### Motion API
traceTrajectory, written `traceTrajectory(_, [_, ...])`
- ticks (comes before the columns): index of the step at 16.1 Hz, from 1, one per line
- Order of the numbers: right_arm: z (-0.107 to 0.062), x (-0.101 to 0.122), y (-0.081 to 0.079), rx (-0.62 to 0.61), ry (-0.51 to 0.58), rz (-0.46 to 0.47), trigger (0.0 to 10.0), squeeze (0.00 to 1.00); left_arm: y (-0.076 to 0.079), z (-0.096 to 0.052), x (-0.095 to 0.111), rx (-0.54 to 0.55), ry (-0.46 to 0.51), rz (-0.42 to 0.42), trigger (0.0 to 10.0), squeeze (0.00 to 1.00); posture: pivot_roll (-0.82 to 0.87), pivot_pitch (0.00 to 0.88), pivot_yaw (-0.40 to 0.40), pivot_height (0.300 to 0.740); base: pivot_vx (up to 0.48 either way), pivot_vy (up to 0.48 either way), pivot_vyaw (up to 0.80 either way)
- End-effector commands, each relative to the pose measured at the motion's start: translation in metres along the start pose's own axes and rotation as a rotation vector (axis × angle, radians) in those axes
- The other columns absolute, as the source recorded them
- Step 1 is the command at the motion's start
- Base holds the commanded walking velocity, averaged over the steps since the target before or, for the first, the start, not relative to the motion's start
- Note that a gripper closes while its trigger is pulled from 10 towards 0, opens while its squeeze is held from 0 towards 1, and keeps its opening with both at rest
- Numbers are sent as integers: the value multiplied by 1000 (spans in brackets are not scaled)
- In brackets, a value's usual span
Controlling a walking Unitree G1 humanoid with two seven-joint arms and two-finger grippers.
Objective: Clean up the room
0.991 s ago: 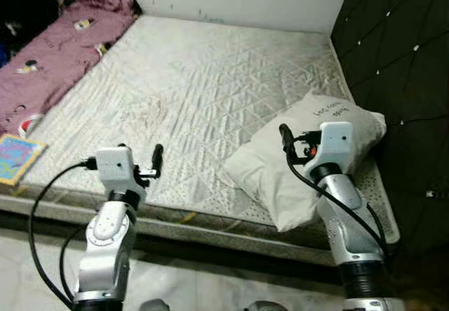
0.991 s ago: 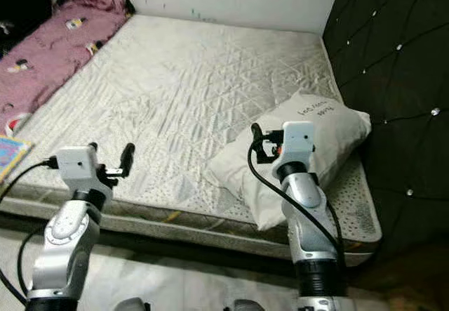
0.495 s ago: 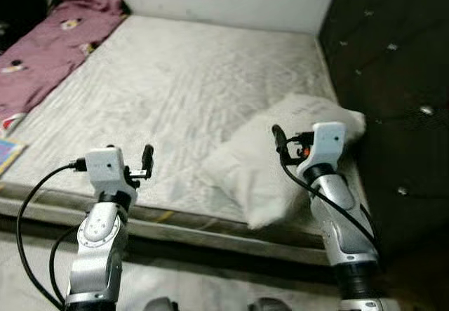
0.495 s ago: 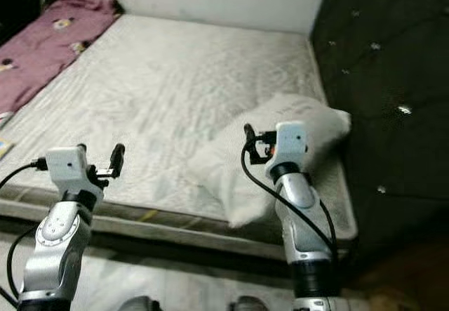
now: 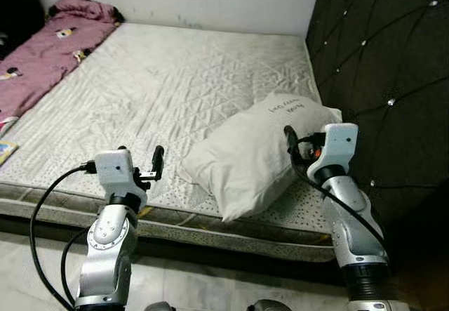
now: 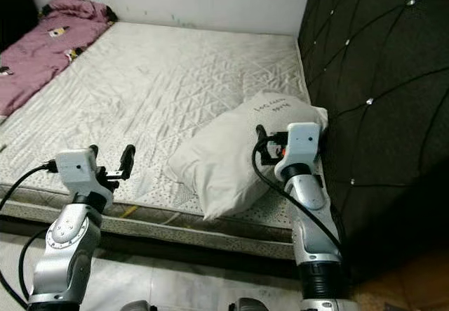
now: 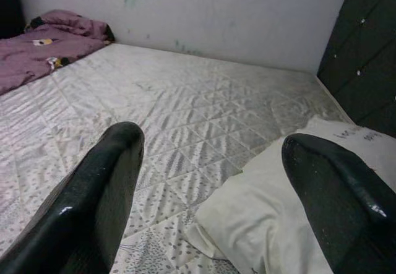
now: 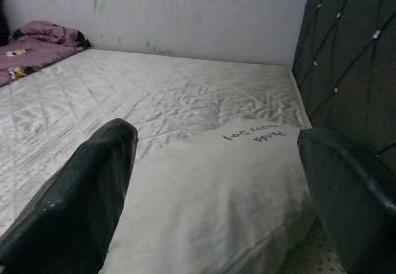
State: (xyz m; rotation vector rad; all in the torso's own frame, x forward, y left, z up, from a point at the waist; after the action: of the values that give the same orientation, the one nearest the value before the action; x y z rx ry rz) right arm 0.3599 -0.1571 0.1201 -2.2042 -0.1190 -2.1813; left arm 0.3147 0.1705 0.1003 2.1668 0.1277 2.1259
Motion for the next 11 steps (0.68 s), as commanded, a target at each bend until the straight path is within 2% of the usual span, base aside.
traceTrajectory(1, [-1, 1, -3, 7, -1, -1, 10000, 0, -1, -1, 4, -9, 11, 0, 10000, 0, -126, 0, -1, 740, 0, 0, -800])
traceTrajectory(2, [-1, 0, -3, 7, -2, 2, 10000, 0, -1, -2, 3, -12, 8, -5, 10000, 0, -127, 0, -1, 740, 0, 0, -556])
traceTrajectory(5, [-1, -1, -3, 6, -5, 7, 10000, 0, 0, -2, 1, -24, 3, -8, 10000, 0, -123, 0, 4, 740, 0, 0, 0])
traceTrajectory(11, [1, -4, -6, 20, -11, 11, 10000, 0, 1, -1, 1, -37, 3, -6, 10000, 0, -117, 0, 7, 740, 294, 0, 0])
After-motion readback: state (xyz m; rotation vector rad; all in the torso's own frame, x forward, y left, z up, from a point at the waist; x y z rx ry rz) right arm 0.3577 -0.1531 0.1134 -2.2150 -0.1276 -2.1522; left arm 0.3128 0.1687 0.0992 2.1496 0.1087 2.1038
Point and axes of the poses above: a point about 5 cm out from each wrist's last joint towards the gripper, its own z axis pointing out of the wrist towards the gripper, its own x axis along the axis of the wrist's last joint, y = z × x, the point moved 6 cm from there along z, pointing out of the wrist towards the gripper, and after that the axes turned 2 degrees about -z, right-handed, at the moved point
